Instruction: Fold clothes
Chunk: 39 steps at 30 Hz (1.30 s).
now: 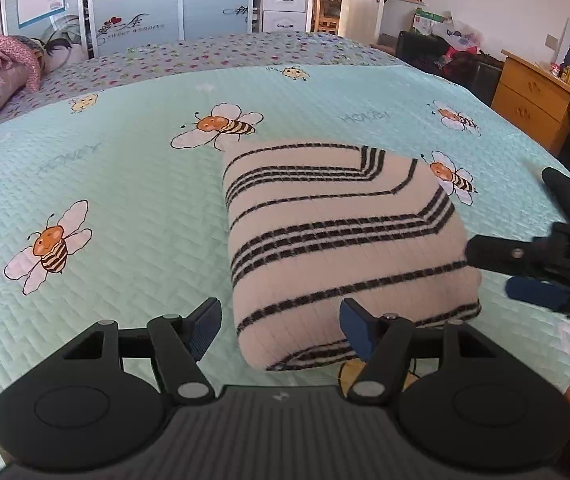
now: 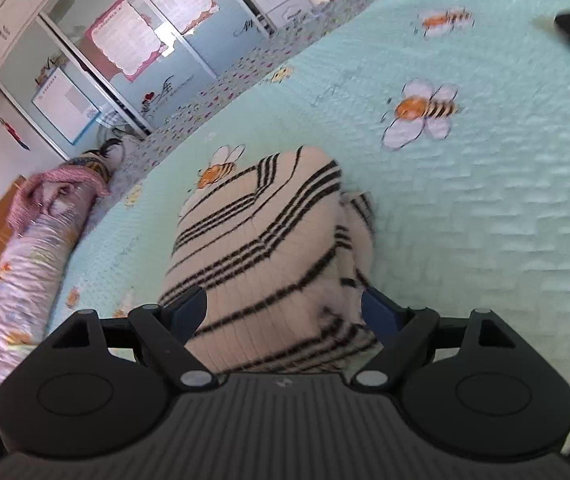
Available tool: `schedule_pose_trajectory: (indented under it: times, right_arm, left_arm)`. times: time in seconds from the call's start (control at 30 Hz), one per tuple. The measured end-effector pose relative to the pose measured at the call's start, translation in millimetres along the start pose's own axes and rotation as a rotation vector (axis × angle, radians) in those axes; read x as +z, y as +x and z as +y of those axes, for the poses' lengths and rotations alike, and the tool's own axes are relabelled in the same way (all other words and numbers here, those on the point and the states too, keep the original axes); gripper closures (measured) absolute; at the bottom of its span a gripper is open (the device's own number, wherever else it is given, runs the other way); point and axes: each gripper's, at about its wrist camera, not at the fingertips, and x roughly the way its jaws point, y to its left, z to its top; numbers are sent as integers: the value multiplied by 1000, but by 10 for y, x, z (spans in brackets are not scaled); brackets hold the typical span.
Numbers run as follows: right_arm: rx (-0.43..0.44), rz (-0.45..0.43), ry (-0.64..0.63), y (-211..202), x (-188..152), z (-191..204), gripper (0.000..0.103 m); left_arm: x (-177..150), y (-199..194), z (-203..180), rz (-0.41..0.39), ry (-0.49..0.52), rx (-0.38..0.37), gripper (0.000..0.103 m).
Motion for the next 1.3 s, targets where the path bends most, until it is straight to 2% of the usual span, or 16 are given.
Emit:
schedule_pose_trajectory:
  times: [0.27,0.63,0.93,1.3]
  right_arm:
    - [-65,-24,-151,-223,87,393,18]
    - [-78,-34,-222,-445,84,712,18]
    - [-95,-48,-302,-578,132,999,18]
    - [-118,-48,-344,-641,122,1139,18]
  left_arm:
    - [79,-248,-20,-46,-2,42,34]
    - [212,-537,30,-93,-11,105,33]
    - [309,-702,18,-120,-11,121,33]
    - [339,-858,10,-144,-16,144,32]
